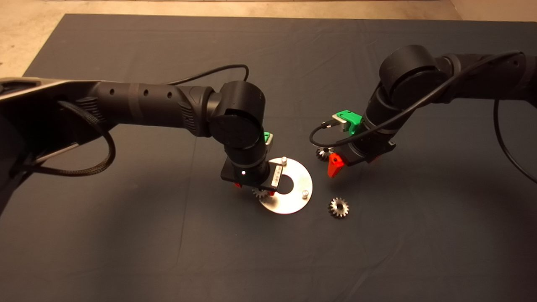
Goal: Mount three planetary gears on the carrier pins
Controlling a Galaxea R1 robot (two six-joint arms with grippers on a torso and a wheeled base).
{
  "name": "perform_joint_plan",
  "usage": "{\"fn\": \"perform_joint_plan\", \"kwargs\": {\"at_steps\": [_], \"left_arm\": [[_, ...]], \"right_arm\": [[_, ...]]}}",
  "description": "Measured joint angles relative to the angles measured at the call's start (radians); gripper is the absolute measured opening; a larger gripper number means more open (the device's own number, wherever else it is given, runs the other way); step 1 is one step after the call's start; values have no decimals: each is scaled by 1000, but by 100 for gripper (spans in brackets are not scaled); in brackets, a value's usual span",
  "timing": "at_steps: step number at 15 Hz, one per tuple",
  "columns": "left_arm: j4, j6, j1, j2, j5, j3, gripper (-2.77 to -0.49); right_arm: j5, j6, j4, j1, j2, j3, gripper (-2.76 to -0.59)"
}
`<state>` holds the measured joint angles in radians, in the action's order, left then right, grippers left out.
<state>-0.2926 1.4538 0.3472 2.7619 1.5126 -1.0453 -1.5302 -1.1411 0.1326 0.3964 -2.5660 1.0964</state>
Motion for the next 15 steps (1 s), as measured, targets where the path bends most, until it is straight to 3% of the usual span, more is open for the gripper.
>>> {"fn": "perform_joint_plan", "kwargs": {"at_steps": [1, 3, 4, 6, 11, 12, 15], "left_arm": [[20, 0, 0, 0, -15, 0, -137], [52, 0, 0, 5, -83, 0, -137], [66, 1, 5, 9, -97, 0, -130], [70, 2, 22, 11, -101, 0, -123], [78, 3, 67, 3, -98, 2, -109], [78, 3, 69, -1, -89, 3, -102], [80, 4, 69, -20, 5, 7, -92]], "right_arm": [[0, 0, 0, 0, 0, 0, -60], [0, 0, 0, 0, 0, 0, -60], [0, 0, 0, 0, 0, 0, -60], [0, 0, 0, 0, 0, 0, -60], [0, 0, 0, 0, 0, 0, -60], [0, 0, 0, 0, 0, -1, -60], [0, 0, 0, 0, 0, -1, -60]]}}
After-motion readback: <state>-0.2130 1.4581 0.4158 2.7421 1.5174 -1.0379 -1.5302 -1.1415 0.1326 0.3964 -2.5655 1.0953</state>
